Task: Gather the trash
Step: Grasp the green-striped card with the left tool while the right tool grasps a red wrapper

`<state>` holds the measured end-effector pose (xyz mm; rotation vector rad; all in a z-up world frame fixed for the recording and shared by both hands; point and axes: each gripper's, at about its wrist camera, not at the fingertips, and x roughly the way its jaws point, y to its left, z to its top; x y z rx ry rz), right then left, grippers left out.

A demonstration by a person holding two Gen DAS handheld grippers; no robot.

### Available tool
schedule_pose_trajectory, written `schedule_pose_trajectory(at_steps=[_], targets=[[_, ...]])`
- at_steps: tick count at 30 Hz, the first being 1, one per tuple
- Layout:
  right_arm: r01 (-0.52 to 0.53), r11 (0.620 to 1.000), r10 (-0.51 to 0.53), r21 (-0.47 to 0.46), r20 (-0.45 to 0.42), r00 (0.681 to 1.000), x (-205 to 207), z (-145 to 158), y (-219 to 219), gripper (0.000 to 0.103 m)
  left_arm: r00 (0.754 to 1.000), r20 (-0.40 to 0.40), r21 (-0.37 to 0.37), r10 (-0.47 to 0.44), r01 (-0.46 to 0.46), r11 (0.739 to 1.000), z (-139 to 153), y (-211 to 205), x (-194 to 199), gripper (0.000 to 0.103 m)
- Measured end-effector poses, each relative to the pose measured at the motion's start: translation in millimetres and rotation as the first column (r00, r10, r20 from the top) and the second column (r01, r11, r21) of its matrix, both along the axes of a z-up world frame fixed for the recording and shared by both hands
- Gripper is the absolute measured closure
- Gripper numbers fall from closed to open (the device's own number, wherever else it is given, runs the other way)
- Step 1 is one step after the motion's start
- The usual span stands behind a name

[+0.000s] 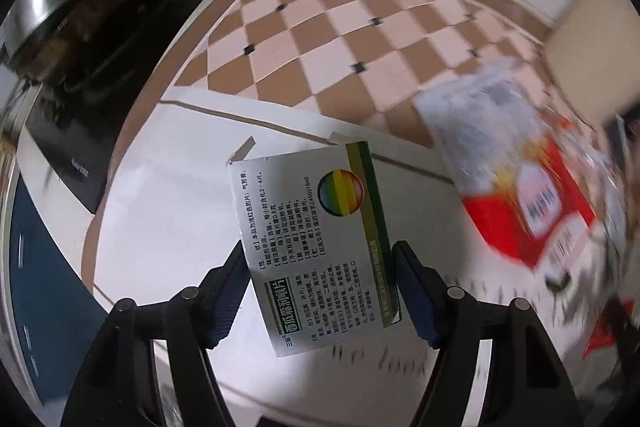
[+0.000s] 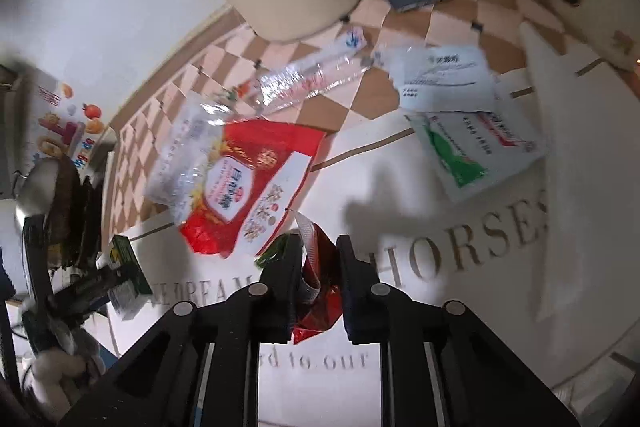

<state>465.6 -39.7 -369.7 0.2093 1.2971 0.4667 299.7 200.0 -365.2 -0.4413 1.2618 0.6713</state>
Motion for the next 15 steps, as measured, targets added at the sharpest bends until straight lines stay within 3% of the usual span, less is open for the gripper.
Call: schedule_pose_trajectory(at_steps=[4, 7, 9, 12, 15], targets=[[0.031, 0.999, -0.032, 0.038, 0.035, 0.999, -35.8, 26.0, -14.5, 0.092, 0.991, 0.077, -0.006, -0.106, 0.107, 0.994, 23.9, -28.8, -31.6, 0.036], [0.039, 0.998, -0.043, 0.054, 0.067, 0.997, -79.2, 46.0, -27.8, 0.092, 0.969, 0.144, -0.012, -0.200, 0.204, 0.979, 43.6, -58.3, -61.4, 0.036], [0.048, 0.997, -0.053, 0.064, 0.074, 0.996, -112.7, 54.2, -39.8, 0.092, 0.956, 0.172, -0.038, -0.240, 0.250, 0.968, 43.6, -70.1, -61.0, 0.036], [0.070, 0.995, -0.074, 0.067, 0.059, 0.995, -170.0, 55.5, -59.5, 0.092, 0.938, 0.195, -0.106, -0.287, 0.311, 0.944, 40.8, -93.7, -105.6, 0.036], [0.096, 0.994, -0.096, 0.058, -0.013, 0.995, -223.4, 33.5, -79.6, 0.092, 0.938, 0.146, -0.196, -0.315, 0.339, 0.920, 7.7, -110.5, -148.7, 0.036]])
